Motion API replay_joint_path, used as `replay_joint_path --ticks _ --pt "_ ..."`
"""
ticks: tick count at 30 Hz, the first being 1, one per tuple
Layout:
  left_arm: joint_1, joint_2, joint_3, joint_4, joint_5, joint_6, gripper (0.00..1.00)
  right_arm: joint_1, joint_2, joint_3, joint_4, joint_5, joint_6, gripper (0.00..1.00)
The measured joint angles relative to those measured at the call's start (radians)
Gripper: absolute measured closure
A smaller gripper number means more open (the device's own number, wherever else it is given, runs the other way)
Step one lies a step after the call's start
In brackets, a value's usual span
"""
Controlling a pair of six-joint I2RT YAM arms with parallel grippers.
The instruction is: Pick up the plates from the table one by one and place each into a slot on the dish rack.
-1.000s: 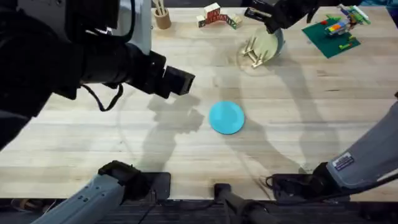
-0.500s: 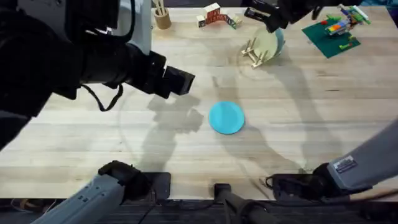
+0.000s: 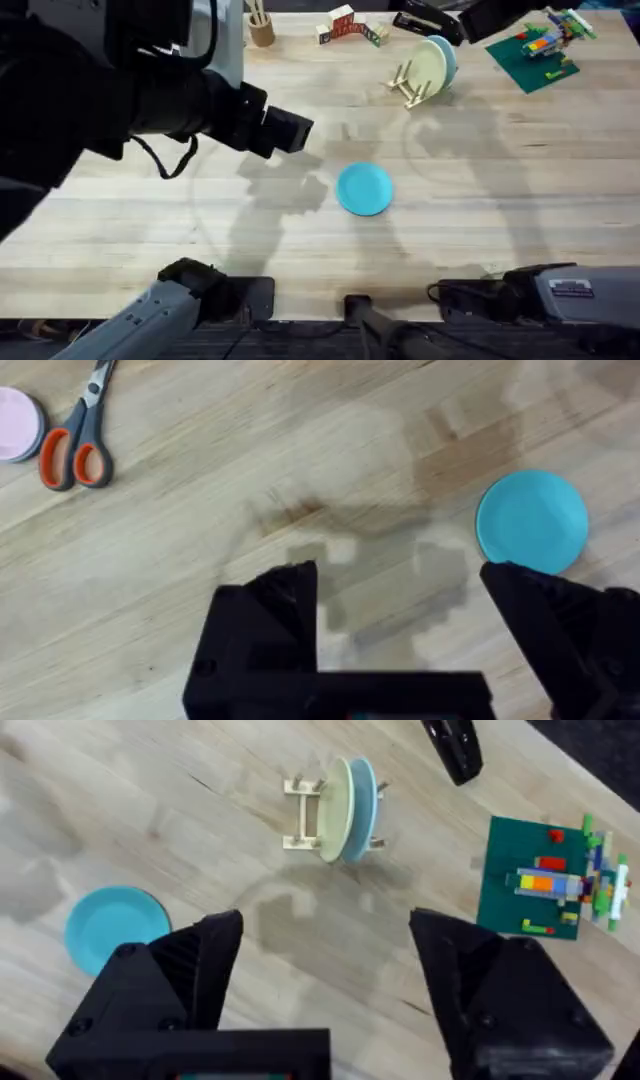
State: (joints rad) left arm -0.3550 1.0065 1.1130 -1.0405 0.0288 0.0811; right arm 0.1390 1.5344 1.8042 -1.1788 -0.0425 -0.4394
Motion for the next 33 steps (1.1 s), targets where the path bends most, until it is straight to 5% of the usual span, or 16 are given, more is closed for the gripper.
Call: replay_joint_path --ticks 9,19,25,27,31,33 --pt "0.0 0.0 0.0 0.0 0.001 0.0 0.008 0.0 -0.131 -0.04 -0.059 -0.003 0.114 0.005" --pt "0.0 0.0 0.0 0.0 0.006 0.0 0.008 0.0 -0.355 -0.402 -0.009 -0.003 0.205 0.005" --pt "0.0 0.0 0.0 0.0 0.047 0.0 0.015 0.0 -0.457 -0.521 -0.01 -0.003 0.231 0.005" --pt "0.0 0.0 0.0 0.0 0.061 -0.007 0.146 0.0 -0.464 -0.533 -0.009 -0.003 0.235 0.005" --pt "0.0 0.0 0.0 -0.01 0.126 -0.009 0.781 0.0 -0.459 -0.54 -0.007 -0.003 0.239 0.005" --pt "0.0 0.0 0.0 -0.022 0.177 -0.01 0.948 0.0 -0.459 -0.54 -0.005 -0.003 0.239 0.005"
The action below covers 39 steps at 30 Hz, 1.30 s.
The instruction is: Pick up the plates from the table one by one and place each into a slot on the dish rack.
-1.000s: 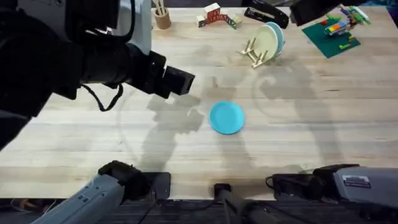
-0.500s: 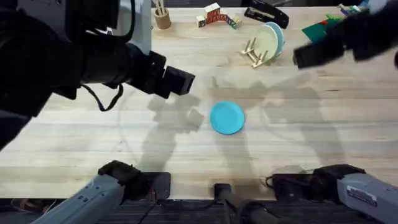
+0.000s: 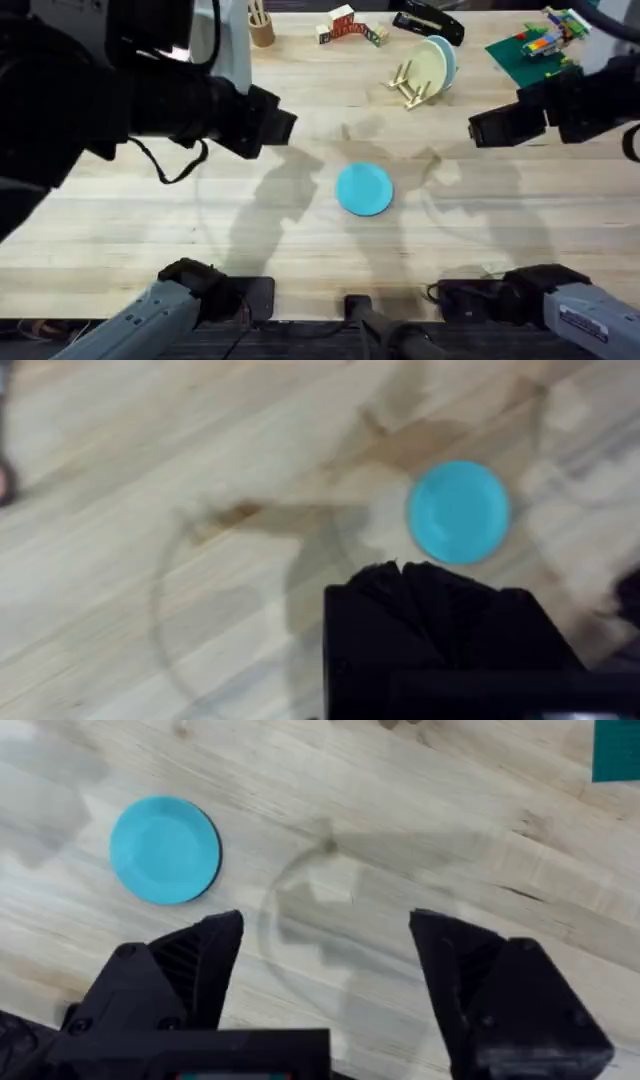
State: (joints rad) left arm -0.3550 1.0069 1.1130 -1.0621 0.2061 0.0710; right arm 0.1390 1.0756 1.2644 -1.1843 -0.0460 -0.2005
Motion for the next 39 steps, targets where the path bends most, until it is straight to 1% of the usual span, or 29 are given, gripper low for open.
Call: replay_joint_path --ticks 4,7,11,13,15,18,24,28,33,39 --pt "0.006 0.011 -0.005 -0.001 0.113 -0.001 0.957 0.0 0.0 0.0 0.0 0.0 0.002 0.005" --pt "0.036 0.035 -0.04 0.026 0.231 -0.003 0.956 0.0 0.0 0.0 0.0 0.0 0.004 0.005" --pt "0.094 0.057 -0.118 0.116 0.398 -0.005 0.956 0.0 0.0 0.0 0.0 0.0 0.007 0.005" --pt "0.116 0.058 -0.163 0.165 0.472 -0.018 0.956 0.0 0.0 0.0 0.0 0.0 0.007 0.005" --pt "0.13 0.058 -0.209 0.216 0.535 -0.033 0.956 0.0 0.0 0.0 0.0 0.0 0.007 0.006" --pt "0.133 0.058 -0.285 0.302 0.611 -0.065 0.957 0.0 0.0 0.0 0.0 0.0 0.007 0.005" --pt "0.133 0.058 -0.425 0.458 0.697 -0.136 0.957 0.0 0.0 0.0 0.0 0.0 0.007 0.005" --pt "0.133 0.058 -0.491 0.526 0.728 -0.18 0.957 0.0 0.0 0.0 0.0 0.0 0.007 0.005" --pt "0.125 0.064 -0.522 0.561 0.744 -0.21 0.957 0.0 0.0 0.0 0.0 0.0 0.007 0.005" --pt "0.073 0.135 -0.523 0.609 0.747 -0.232 0.957 0.0 0.0 0.0 0.0 0.0 0.007 0.006"
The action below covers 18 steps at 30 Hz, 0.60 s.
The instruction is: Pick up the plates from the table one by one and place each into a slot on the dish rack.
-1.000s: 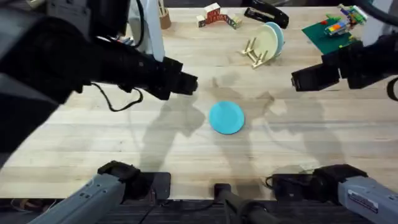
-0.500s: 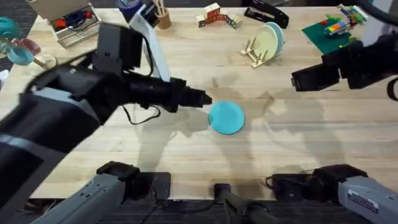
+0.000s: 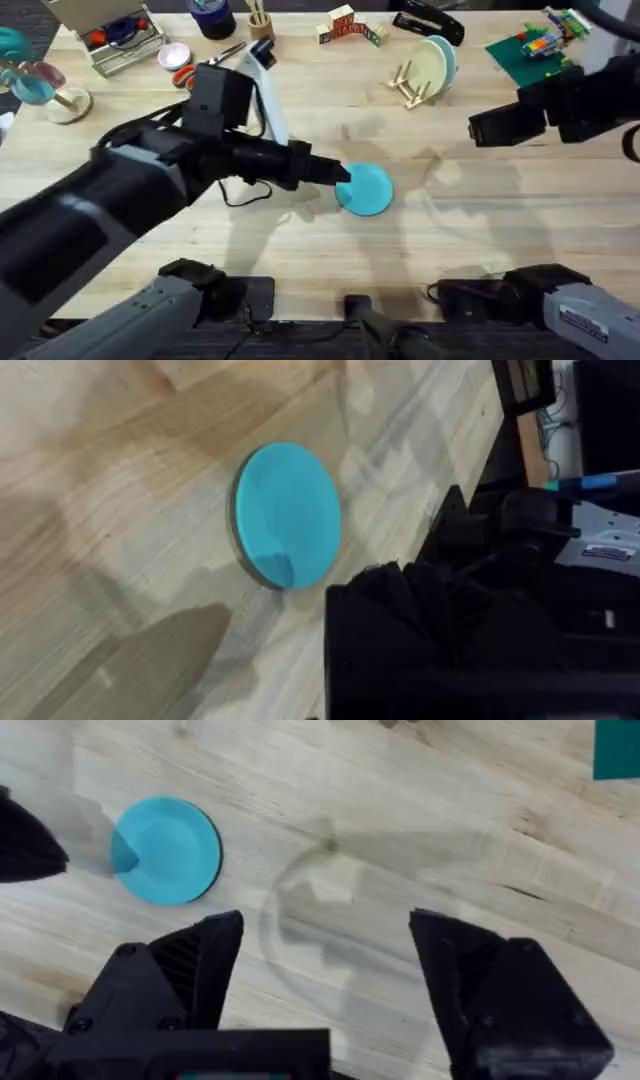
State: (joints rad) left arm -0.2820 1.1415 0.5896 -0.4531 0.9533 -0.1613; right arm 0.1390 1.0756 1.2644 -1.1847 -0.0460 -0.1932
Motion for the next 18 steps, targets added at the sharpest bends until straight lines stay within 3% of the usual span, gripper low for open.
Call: replay_joint_path --ticks 12,18 --pt "-0.063 0.161 0.0 0.078 0.001 -0.015 0.957 0.0 0.0 0.0 0.002 0.0 0.0 0.006" --pt "-0.068 0.209 0.0 0.11 0.001 -0.023 0.957 0.0 0.0 0.0 0.002 0.0 0.0 0.005"
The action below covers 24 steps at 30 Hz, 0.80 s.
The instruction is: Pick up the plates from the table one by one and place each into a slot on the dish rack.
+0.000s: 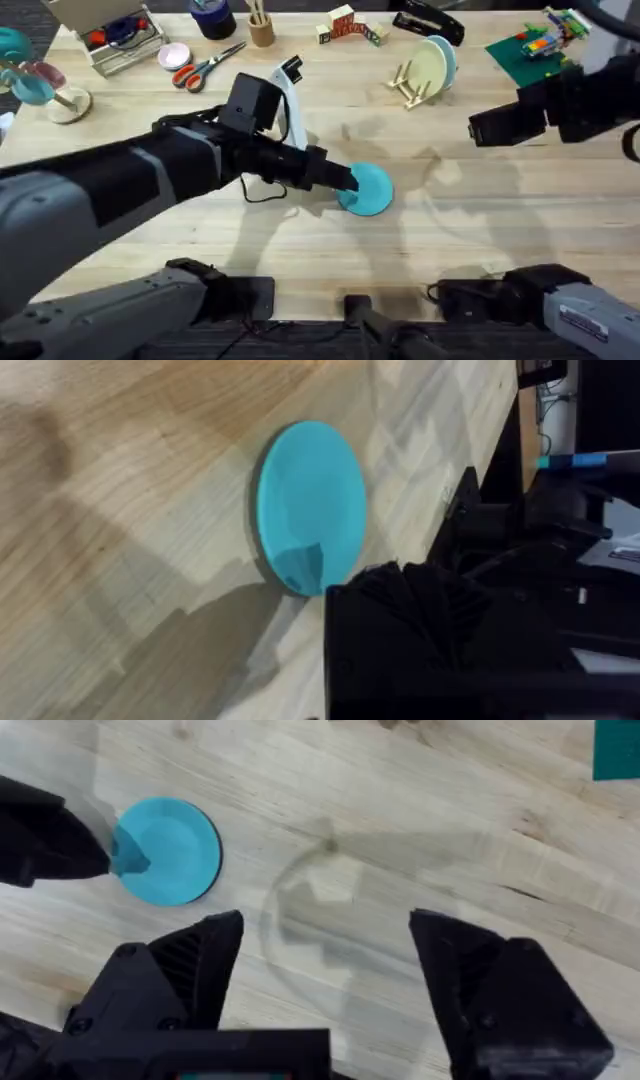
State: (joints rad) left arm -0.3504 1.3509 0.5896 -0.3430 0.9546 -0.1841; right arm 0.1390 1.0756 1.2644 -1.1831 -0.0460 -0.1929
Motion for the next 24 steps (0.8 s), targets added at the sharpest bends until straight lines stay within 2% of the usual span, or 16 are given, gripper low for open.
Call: replay_joint_path --ticks 24 --pt "0.0 0.205 0.0 0.133 0.003 -0.007 0.959 0.0 0.0 0.0 0.0 0.0 0.0 0.005"
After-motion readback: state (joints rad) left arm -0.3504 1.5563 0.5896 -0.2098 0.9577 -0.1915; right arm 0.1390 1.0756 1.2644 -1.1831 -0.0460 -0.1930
